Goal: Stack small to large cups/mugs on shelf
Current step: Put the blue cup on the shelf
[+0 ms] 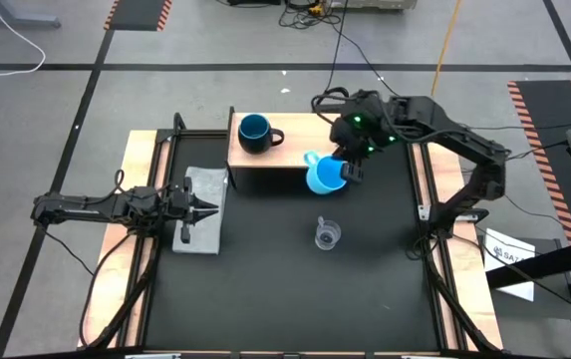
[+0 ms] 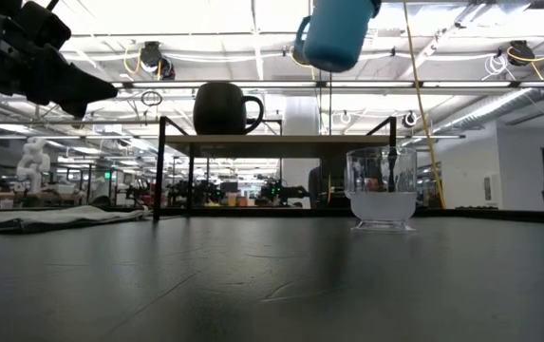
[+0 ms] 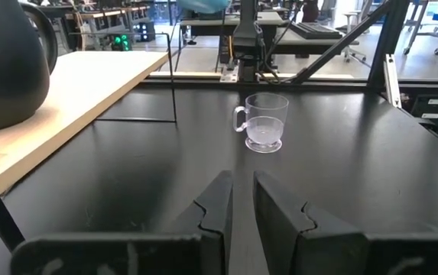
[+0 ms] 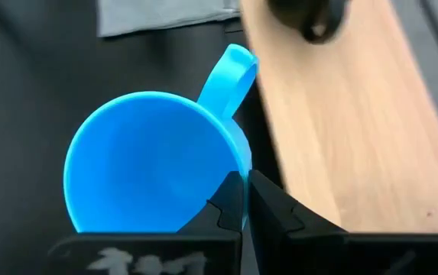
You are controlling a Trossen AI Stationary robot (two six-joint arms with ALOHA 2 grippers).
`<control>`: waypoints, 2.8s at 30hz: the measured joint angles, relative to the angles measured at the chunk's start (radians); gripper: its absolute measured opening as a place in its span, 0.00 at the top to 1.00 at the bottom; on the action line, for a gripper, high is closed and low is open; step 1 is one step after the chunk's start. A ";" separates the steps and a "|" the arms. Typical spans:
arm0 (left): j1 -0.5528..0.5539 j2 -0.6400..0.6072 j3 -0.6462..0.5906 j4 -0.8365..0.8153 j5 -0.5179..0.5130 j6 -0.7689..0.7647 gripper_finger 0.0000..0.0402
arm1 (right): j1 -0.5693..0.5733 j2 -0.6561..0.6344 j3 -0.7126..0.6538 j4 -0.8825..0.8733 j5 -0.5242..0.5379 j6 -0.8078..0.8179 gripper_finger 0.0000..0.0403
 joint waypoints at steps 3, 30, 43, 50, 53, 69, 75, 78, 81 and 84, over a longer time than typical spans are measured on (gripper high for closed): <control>0.000 0.000 0.000 0.000 -0.001 -0.011 0.86 | -0.025 -0.043 -0.076 0.010 0.004 0.009 1.00; 0.000 0.000 0.000 -0.018 -0.001 -0.039 0.86 | -0.088 -0.067 -0.235 0.474 0.089 -0.012 1.00; 0.000 0.000 0.000 -0.026 0.000 -0.038 0.86 | -0.185 -0.053 -0.234 0.603 0.055 -0.016 1.00; 0.000 0.000 0.000 -0.040 0.000 -0.040 0.86 | -0.194 -0.044 -0.234 0.595 0.053 -0.031 1.00; 0.000 0.000 0.000 -0.040 0.000 -0.040 0.86 | -0.195 -0.037 -0.234 0.638 0.057 -0.048 1.00; 0.000 0.000 0.000 -0.039 -0.001 0.003 0.86 | -0.326 0.077 -0.030 0.541 -0.051 -0.077 1.00; 0.000 0.000 0.000 -0.040 -0.001 0.003 0.86 | -0.335 0.241 0.213 0.428 -0.049 -0.091 1.00; 0.000 0.000 0.000 -0.045 -0.001 0.003 0.86 | -0.356 0.301 0.316 0.374 -0.051 -0.096 1.00; 0.000 0.000 0.000 -0.048 -0.001 0.003 0.86 | -0.386 0.340 0.381 0.289 -0.047 -0.110 1.00; 0.000 0.000 0.000 -0.049 -0.001 0.000 0.86 | -0.408 0.333 0.368 0.247 -0.047 -0.124 1.00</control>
